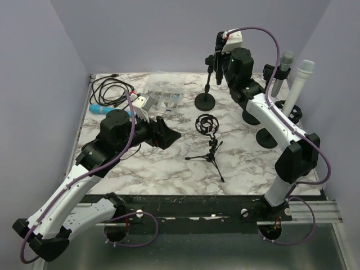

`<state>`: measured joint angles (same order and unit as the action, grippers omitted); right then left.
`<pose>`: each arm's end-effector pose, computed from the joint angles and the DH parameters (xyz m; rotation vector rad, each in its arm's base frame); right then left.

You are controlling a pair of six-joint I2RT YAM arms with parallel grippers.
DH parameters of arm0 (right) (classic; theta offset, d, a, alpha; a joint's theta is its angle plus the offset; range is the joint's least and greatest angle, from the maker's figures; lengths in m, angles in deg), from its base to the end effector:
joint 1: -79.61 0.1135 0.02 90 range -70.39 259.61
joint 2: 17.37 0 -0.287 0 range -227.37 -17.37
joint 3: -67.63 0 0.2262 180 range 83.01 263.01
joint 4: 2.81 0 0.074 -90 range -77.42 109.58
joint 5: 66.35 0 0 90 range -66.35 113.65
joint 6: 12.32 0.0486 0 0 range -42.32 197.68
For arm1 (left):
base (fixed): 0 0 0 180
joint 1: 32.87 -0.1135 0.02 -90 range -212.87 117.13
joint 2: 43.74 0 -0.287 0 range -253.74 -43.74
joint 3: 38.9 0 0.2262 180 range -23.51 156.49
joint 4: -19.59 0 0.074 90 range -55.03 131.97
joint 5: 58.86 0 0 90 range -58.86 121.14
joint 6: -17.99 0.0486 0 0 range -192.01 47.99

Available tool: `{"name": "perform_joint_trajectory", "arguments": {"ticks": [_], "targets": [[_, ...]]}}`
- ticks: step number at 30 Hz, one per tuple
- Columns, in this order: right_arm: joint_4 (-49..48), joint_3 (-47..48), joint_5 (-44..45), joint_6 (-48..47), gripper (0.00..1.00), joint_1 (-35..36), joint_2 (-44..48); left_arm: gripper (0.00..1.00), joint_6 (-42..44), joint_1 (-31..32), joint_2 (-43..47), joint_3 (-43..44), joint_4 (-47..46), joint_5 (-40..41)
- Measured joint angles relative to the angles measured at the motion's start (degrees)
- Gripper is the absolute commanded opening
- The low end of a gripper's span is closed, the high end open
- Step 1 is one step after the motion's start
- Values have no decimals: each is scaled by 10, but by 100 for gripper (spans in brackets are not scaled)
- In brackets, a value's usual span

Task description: Remove the microphone from the stand

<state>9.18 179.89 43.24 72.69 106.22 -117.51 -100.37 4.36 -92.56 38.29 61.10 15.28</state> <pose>0.3752 0.1697 0.4438 -0.1635 1.5602 0.0284 0.1095 -0.0999 0.4095 0.3583 1.8887 -1.0449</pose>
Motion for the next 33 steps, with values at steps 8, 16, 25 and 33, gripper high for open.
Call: {"name": "perform_joint_trajectory", "arguments": {"ticks": [8,16,25,33], "targets": [[7,-71,-137,-21,1,0,76,85,0,-29,-23,7,-32,-27],[43,-90,-267,-25,1,1,108,85,-1,-75,-93,52,-83,-82],[44,-102,-366,-27,1,-1,124,99,49,-110,-172,110,-148,-138],[50,-103,-397,-26,1,-1,124,94,130,-164,-316,198,-225,-213]]}}
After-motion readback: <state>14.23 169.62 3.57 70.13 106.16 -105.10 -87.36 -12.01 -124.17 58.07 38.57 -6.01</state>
